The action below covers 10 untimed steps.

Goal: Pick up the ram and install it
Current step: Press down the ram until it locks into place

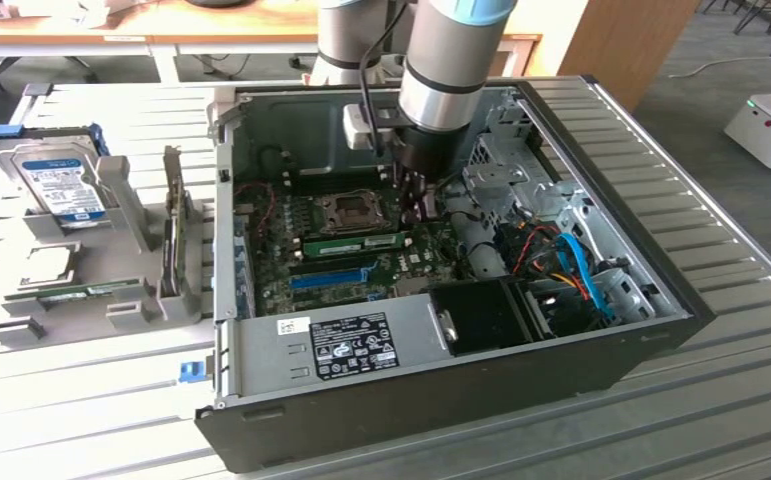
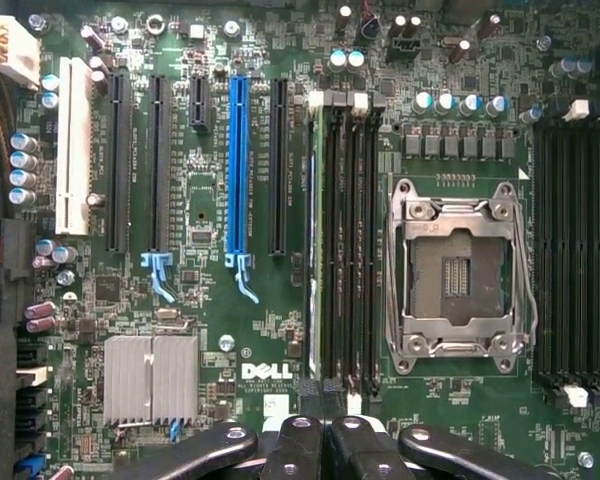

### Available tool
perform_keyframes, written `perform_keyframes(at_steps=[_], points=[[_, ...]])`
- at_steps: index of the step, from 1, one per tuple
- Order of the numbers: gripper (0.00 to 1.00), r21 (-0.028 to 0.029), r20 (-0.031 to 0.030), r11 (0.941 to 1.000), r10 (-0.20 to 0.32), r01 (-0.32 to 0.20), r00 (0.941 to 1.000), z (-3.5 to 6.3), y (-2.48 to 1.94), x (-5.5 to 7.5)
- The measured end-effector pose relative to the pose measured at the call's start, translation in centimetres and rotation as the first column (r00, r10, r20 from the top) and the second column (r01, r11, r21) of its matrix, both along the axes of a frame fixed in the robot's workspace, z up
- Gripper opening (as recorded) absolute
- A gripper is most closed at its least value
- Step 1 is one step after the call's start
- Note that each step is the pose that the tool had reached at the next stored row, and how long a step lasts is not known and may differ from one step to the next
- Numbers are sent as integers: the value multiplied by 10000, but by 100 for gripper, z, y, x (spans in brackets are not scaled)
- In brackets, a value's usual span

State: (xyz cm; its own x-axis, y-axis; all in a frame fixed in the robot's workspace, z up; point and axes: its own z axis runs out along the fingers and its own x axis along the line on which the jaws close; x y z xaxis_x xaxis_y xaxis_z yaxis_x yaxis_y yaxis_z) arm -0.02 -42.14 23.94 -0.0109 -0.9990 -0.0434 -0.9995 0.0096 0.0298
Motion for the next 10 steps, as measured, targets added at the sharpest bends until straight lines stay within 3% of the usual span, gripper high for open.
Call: perform_keyframes(at_steps=[10], points=[[11,1,0,10000,0,0,10000,-11,-2,23]])
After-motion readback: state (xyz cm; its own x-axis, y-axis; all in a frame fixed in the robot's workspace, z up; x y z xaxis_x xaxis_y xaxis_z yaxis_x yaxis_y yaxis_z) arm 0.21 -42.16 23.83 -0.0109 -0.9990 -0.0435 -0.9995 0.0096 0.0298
